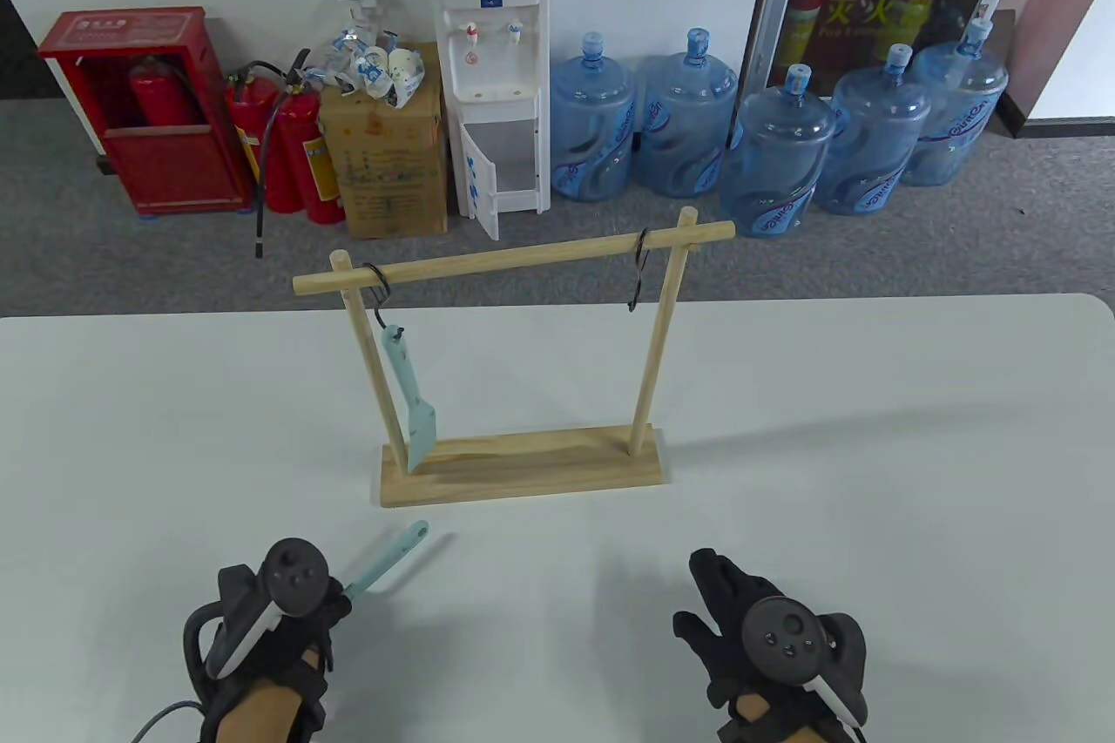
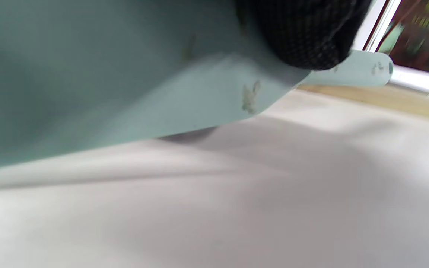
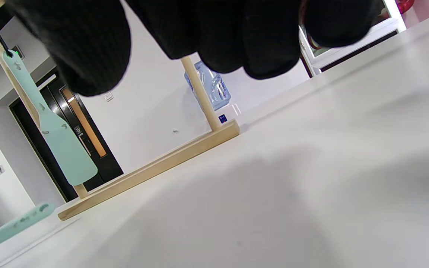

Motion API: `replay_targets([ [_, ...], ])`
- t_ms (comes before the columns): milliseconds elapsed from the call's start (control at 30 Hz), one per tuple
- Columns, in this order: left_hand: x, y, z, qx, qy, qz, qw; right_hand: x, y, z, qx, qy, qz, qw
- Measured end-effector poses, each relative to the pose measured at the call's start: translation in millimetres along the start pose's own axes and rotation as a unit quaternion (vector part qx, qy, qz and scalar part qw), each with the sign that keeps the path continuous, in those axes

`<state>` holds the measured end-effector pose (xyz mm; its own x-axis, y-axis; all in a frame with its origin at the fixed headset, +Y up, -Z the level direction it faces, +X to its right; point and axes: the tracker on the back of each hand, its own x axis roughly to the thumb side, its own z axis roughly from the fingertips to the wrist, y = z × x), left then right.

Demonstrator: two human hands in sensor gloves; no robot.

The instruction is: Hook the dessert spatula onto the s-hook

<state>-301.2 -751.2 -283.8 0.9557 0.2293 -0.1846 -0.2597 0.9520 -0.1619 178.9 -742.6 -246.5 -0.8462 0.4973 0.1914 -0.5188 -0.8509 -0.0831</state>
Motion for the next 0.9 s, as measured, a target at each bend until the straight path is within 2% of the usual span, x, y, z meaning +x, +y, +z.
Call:
replay_targets([
  [167,2,10,5,0.035,-0.033,0.087,0.995,6,0,0,-0.012,-0.013,-0.004,1.0],
  [300,7,19,11,0.084,-0.065,0.189,0.976,14,0,-2,-0.028,-0.025,-0.032,0.999],
  [367,11,21,13,0.103,-0.092,0.248,0.959,19,0,-3,-0.034,-0.03,-0.051,0.998],
  [433,18,20,14,0.088,-0.132,0.325,0.932,27,3,-3,-0.029,-0.036,-0.062,0.997],
  [500,24,20,16,0.103,-0.137,0.364,0.915,36,6,-3,-0.025,-0.052,-0.052,0.997],
  [600,34,17,16,0.097,-0.166,0.409,0.892,47,10,-5,-0.02,-0.064,-0.071,0.995],
  [733,53,10,18,0.094,-0.227,0.489,0.837,58,20,-9,0.005,-0.066,-0.13,0.989],
  [900,86,1,24,0.058,-0.258,0.561,0.784,63,30,-12,0.022,-0.069,-0.21,0.975],
])
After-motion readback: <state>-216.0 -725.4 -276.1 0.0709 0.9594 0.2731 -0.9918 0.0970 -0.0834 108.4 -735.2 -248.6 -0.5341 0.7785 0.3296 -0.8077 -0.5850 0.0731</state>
